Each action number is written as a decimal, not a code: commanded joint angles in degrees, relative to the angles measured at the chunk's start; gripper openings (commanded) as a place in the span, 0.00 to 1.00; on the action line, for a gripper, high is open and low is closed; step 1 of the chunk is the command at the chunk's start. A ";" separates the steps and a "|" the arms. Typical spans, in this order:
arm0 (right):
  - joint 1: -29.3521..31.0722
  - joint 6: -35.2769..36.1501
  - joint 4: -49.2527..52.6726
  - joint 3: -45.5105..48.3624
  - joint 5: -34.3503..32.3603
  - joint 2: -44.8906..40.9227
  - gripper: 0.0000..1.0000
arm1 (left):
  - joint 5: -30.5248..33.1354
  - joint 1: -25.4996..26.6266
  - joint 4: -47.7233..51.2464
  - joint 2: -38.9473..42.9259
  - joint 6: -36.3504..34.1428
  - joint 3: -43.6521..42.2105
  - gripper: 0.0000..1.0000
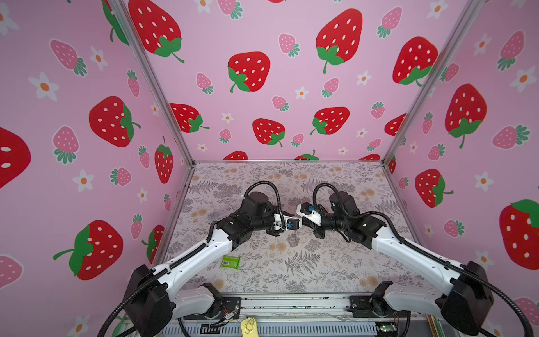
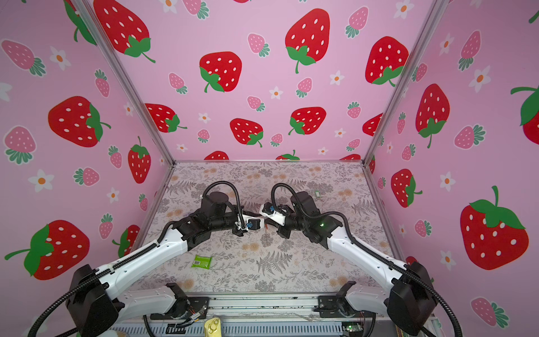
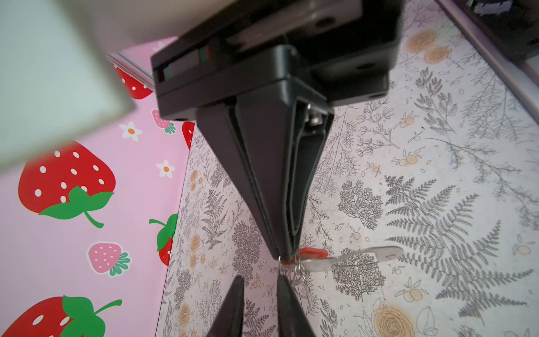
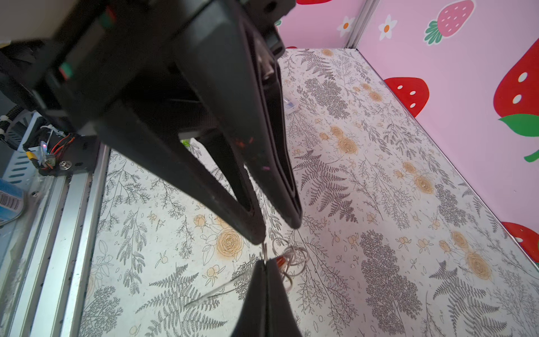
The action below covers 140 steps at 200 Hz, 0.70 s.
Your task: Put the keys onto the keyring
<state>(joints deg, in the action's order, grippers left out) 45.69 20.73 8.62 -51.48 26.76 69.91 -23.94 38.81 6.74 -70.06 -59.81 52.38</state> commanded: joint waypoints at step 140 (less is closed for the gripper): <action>0.19 0.94 -1.76 -0.74 -0.77 -1.24 0.00 | -0.68 0.31 6.31 -6.02 0.39 7.75 0.17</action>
<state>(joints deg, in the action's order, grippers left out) 45.71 20.84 8.25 -51.46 24.93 70.15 -25.34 38.89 11.53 -75.50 -59.68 56.82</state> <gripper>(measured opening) 0.041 0.188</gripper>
